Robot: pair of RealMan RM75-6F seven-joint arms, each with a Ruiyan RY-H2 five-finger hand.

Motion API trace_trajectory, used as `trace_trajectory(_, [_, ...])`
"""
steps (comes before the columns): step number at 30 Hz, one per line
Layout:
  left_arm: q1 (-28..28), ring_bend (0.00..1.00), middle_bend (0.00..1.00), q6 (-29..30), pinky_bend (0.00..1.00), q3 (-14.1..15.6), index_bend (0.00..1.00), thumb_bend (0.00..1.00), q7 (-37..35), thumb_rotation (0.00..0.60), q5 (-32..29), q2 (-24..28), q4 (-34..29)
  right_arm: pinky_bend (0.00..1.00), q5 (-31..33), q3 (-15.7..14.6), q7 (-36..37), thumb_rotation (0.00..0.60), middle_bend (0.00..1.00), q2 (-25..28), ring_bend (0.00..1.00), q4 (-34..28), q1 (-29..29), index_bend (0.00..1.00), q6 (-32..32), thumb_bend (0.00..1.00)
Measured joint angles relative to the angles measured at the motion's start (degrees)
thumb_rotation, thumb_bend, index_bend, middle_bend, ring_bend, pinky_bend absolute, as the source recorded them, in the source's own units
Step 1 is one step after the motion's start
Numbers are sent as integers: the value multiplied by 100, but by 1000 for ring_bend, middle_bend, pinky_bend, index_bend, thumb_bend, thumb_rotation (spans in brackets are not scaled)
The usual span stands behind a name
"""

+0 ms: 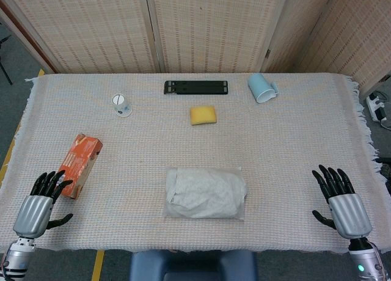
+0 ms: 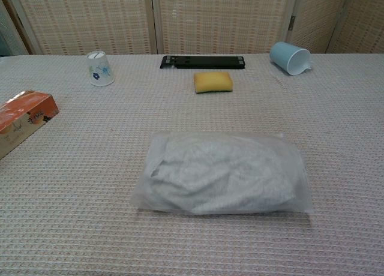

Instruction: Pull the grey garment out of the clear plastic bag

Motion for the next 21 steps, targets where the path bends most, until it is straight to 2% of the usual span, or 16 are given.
trace_trajectory(6, [0, 0, 111, 3, 6, 55, 247, 149, 4, 600, 103, 0, -20, 0, -24, -6, 27, 600, 0, 0, 0, 3, 9, 0, -1, 84])
trace_trajectory(8, [-9, 11, 134, 14, 67, 98, 246, 148, -54, 600, 206, -7, -16, 0, -44, -9, 40, 600, 0, 10, 0, -4, 0, 0, 35, 85])
trace_trajectory(9, [-17, 39, 171, 22, 156, 136, 247, 147, -117, 600, 291, -11, -17, 0, -54, -9, 46, 600, 0, 19, 0, -6, -10, 0, 67, 85])
trace_trajectory(11, [-36, 125, 257, 30, 294, 212, 253, 147, -246, 600, 453, -18, -22, 0, -54, -1, 58, 600, 0, 34, 0, -12, -28, 0, 108, 84])
trace_trajectory(16, [-93, 628, 738, 122, 712, 446, 325, 149, -600, 600, 1048, -235, 60, 0, -21, 32, 65, 600, 0, 41, 0, -30, -54, 0, 158, 84])
trace_trajectory(19, [-171, 805, 926, 39, 868, 557, 364, 161, -612, 600, 1221, -514, 172, 0, -9, 48, 26, 600, 0, 5, 0, -28, -23, 0, 107, 84])
trace_trajectory(21, [-234, 886, 986, -45, 932, 609, 385, 173, -562, 600, 1354, -706, 250, 0, -6, 54, -31, 600, 0, -34, 0, -17, 4, 0, 58, 84])
